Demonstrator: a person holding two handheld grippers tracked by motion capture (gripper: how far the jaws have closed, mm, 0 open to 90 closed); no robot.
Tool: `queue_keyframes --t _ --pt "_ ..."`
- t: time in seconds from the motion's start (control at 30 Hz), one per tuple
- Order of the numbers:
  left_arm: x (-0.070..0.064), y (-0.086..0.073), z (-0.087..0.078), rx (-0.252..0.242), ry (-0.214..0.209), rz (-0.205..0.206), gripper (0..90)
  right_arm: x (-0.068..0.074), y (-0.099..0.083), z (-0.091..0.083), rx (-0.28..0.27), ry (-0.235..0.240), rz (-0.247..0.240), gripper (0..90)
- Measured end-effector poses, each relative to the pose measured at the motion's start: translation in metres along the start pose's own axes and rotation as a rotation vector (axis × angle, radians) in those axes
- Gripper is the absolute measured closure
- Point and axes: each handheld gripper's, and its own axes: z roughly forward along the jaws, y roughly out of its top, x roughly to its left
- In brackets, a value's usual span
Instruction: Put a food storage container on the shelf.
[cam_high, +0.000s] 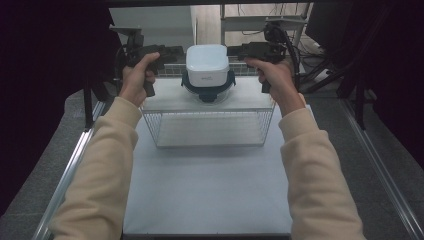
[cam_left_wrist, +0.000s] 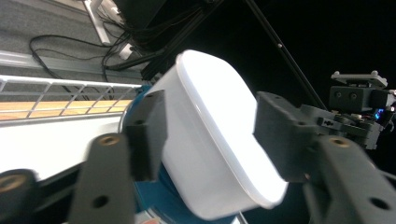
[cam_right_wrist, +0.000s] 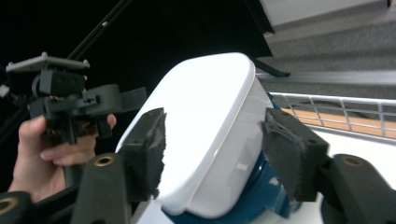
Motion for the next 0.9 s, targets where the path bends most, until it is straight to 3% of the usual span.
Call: queue_keyframes --t 0.2,0.3,0.5,0.6,0.77,0.9 --pt "-0.011 -0.015 -0.017 0.002 0.027 0.074 35.1 0.001 -0.017 -0.020 -0.025 0.016 -0.099 33.2" --pt "-0.016 -0.025 -0.026 0.018 0.031 0.121 34.3 0.003 -0.027 -0.028 -0.007 0.024 -0.155 32.7" --pt "-0.023 -0.050 -0.046 0.029 0.066 0.209 33.1 0.013 -0.049 -0.047 0.016 -0.017 -0.255 32.7" --pt "-0.025 -0.067 -0.051 0.065 0.087 0.256 32.5 0.015 -0.063 -0.056 0.022 -0.028 -0.297 32.7" --pt "-0.027 -0.099 -0.060 0.101 0.117 0.333 32.1 0.011 -0.087 -0.070 0.030 -0.043 -0.326 32.7" --pt "-0.021 -0.120 -0.063 0.113 0.103 0.331 32.0 0.006 -0.105 -0.080 0.031 -0.048 -0.318 32.7"
